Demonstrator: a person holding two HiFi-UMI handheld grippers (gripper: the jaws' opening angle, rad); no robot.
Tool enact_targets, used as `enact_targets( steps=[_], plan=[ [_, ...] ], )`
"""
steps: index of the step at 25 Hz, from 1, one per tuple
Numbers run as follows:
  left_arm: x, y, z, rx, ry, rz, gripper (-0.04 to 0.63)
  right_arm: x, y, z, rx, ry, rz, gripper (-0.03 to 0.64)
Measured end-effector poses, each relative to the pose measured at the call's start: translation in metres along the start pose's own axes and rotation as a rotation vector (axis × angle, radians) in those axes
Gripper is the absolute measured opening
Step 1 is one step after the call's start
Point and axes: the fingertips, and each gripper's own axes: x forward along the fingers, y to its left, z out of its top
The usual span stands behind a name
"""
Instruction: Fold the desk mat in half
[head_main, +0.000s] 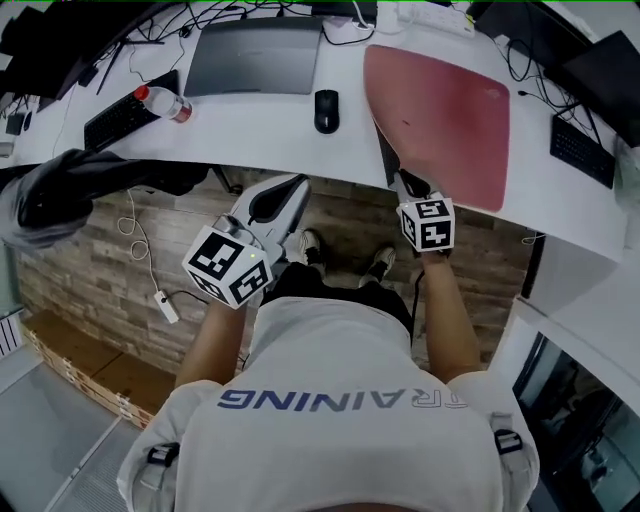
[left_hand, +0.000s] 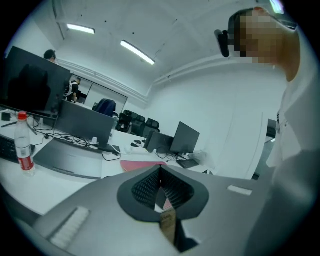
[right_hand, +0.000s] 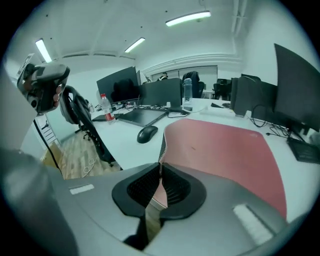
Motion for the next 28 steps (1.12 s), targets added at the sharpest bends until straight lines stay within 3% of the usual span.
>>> enact_targets(
  steps=[5, 13, 28],
  plan=[
    [0.029, -0.059, -0.001, 0.042, -0.005, -0.034, 0.0, -0.038, -0.056, -0.009, 0.044, -0.047, -0.026, 0.032],
    [0.06, -0.111, -0.001, 0.065, -0.03, -0.014, 0.0, -0.074, -0.116, -0.027, 0.064, -0.069, -0.068, 0.032],
    [0.111, -0.186, -0.009, 0.098, -0.031, -0.066, 0.0, -0.099, -0.219, -0.14, 0.266, 0.05, -0.188, 0.035]
  ],
)
